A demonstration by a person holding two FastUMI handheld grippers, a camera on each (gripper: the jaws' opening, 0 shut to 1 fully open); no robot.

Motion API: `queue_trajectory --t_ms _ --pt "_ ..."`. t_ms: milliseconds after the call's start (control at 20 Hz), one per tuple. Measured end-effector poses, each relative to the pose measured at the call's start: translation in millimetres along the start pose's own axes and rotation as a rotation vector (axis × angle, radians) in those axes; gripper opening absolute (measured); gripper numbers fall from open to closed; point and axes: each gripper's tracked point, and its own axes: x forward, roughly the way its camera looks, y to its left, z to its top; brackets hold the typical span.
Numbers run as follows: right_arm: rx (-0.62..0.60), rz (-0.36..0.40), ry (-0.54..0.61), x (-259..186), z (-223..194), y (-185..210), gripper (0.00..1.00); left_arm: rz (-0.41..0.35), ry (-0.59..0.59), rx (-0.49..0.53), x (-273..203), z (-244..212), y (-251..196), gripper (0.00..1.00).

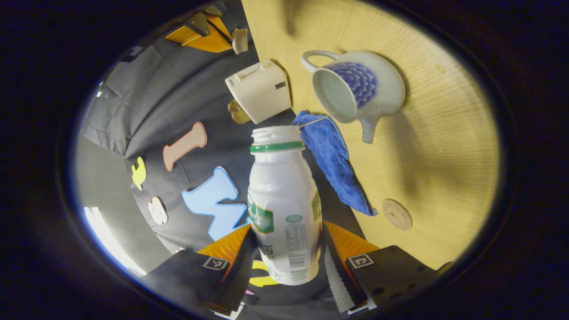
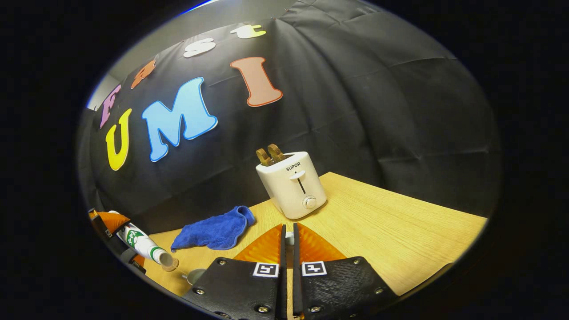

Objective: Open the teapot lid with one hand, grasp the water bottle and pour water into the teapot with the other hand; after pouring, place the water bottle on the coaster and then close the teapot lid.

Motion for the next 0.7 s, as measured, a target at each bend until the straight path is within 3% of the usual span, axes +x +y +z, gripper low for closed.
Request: queue_trajectory --t_ms 50,150,700 --pt "-0.001 -0.001 0.000 0.0 0.0 -0.3 0.04 0.002 0.000 0.002 -0.7 -1.7 1.6 0.88" --pt "-0.001 -0.002 0.000 -0.2 0.1 -0.6 0.05 0.006 -0.003 0.010 -0.5 0.0 2.5 0.82" --pt "-0.014 0.012 0.002 0.3 -0.4 4.3 0.05 0.014 -0.021 -0.016 1.0 2.6 1.7 0.88"
